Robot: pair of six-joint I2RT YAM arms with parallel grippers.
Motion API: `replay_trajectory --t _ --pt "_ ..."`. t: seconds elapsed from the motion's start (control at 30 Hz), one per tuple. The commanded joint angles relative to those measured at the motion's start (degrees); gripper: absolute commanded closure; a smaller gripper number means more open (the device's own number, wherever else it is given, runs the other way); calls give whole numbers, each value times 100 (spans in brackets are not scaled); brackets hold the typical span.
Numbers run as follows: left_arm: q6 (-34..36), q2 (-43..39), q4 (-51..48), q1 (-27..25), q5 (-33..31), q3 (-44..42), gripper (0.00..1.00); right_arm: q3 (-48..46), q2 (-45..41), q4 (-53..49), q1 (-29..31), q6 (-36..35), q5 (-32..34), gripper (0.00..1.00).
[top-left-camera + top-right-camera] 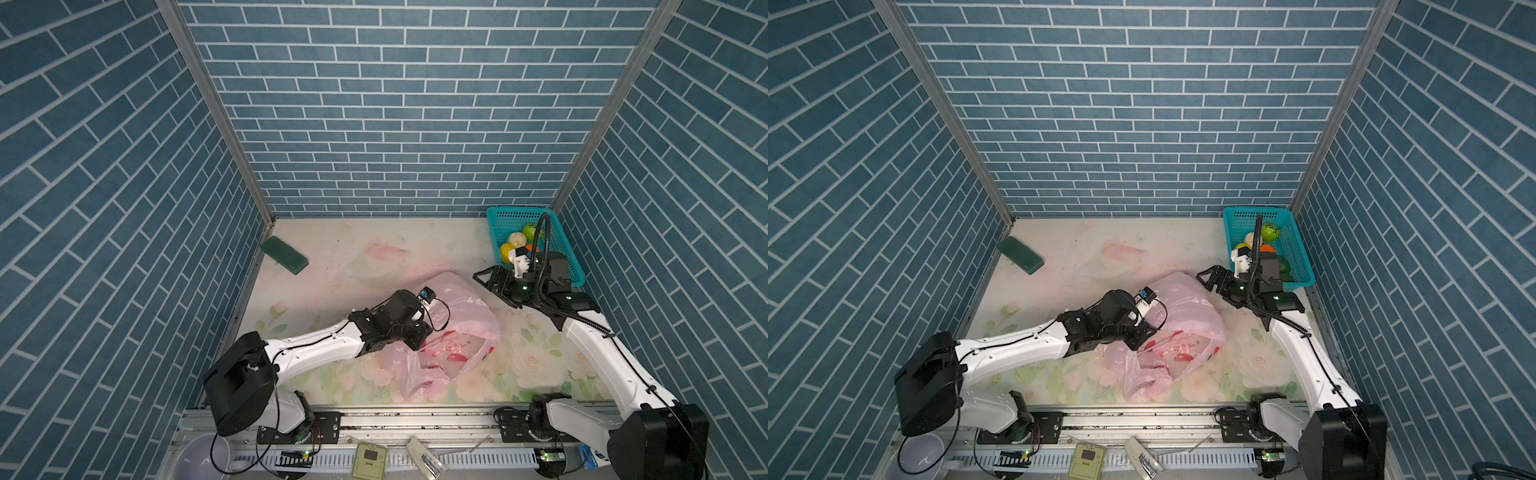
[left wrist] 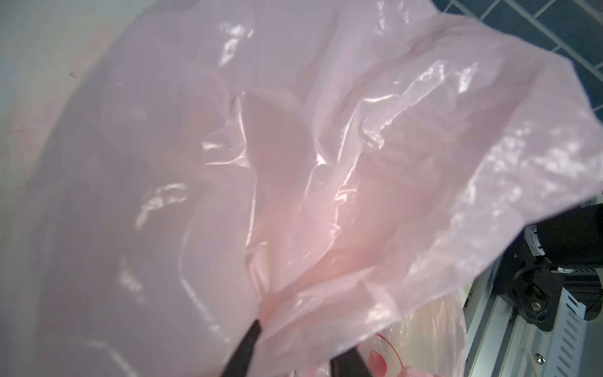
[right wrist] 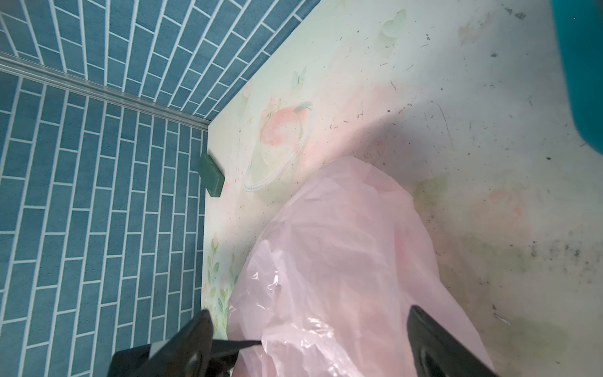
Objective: Untie the knot of the plastic bag and take out the fruit
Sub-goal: 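Release the bag rim with the left gripper and raise it away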
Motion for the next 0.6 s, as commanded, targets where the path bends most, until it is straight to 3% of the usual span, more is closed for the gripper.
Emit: replay_trajectory --t 0.0,0.1,0.4,0.57 --pt "-129 -246 -35 -52 142 25 26 -135 19 59 21 -86 80 8" --pt "-34 -699 -199 -120 114 28 2 -159 91 81 6 -168 103 8" --pt "82 -1719 -1335 -399 -111 334 0 -37 262 143 -2 -332 104 7" --pt "-257 -2680 -1586 -383 -1271 210 0 160 246 -116 -77 -687 233 7"
